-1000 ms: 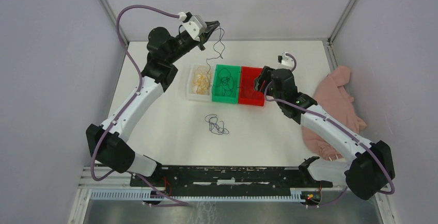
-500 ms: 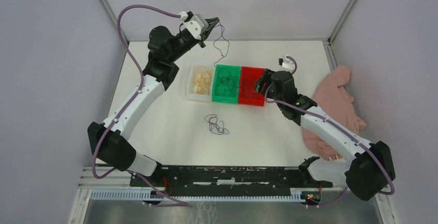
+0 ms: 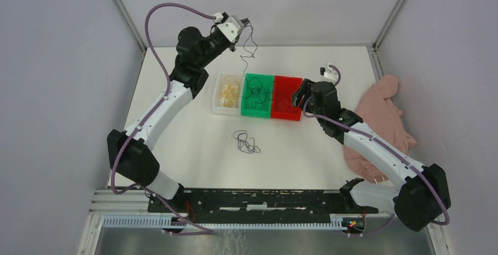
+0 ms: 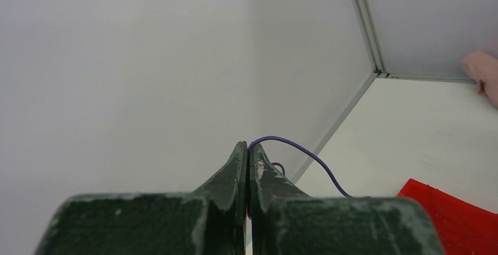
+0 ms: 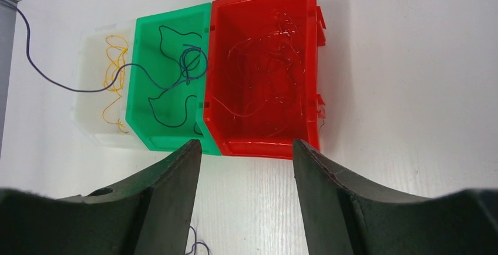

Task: Untangle the cables
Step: Place the cable in the bin.

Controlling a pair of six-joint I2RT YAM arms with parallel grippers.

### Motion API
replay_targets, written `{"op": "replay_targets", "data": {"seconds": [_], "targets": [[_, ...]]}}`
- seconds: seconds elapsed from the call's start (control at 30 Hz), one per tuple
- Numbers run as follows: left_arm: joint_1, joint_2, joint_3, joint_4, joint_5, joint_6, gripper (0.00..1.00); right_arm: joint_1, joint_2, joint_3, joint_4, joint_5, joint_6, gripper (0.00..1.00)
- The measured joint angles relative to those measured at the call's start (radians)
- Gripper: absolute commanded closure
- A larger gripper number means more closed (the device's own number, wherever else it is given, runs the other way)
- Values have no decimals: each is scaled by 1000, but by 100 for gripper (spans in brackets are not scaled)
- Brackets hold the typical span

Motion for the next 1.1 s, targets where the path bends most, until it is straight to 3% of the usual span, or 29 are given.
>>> {"op": "replay_targets", "data": {"seconds": [0.3,1.1], "targets": [[0,-7,2,25,-65,31,97,-3,0,-5,0,-19,18,36],[0,15,-13,-8,-32,17,97,-8,-7,-38,3,-21,30,36]]}}
